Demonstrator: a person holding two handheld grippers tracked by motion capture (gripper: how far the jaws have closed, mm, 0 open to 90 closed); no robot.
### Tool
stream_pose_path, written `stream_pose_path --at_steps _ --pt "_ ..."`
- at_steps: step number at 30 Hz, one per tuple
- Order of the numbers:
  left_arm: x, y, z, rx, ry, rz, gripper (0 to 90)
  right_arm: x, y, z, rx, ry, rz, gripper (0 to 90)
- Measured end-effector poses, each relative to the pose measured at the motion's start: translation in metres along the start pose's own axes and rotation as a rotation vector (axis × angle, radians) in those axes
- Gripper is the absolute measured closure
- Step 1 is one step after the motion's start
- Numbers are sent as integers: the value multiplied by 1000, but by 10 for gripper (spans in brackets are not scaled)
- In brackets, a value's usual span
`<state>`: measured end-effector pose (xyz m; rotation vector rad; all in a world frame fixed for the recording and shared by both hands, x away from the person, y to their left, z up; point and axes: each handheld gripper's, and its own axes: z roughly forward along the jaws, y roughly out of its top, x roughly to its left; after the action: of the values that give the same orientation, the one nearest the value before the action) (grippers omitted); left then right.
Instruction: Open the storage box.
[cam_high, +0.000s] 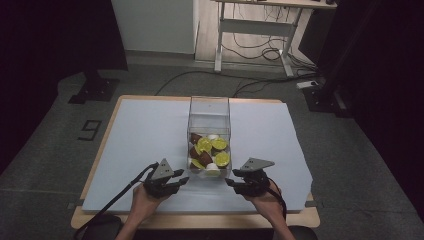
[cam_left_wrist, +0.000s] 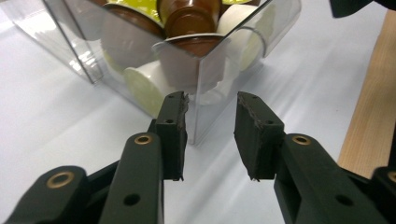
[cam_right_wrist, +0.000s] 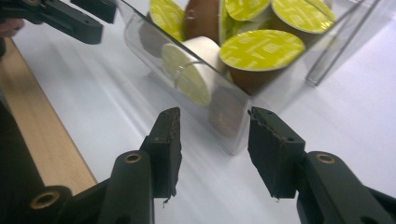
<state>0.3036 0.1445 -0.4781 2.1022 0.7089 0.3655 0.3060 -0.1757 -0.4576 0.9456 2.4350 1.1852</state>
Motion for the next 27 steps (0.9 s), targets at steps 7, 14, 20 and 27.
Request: stream_pose_path --at_steps 7,14,20,27 --pt "9 -5 -1 9 19 -16 577 -8 -2 -3 -4 -9 19 506" --pt "21 -10 -4 12 45 -40 513 -23 -3 -3 -3 -13 31 450" --pt "29 -14 -6 16 49 -64 448 -36 -5 -2 -5 -20 28 405" --pt "37 -18 -3 42 52 -86 300 -49 -11 -5 7 -63 27 346"
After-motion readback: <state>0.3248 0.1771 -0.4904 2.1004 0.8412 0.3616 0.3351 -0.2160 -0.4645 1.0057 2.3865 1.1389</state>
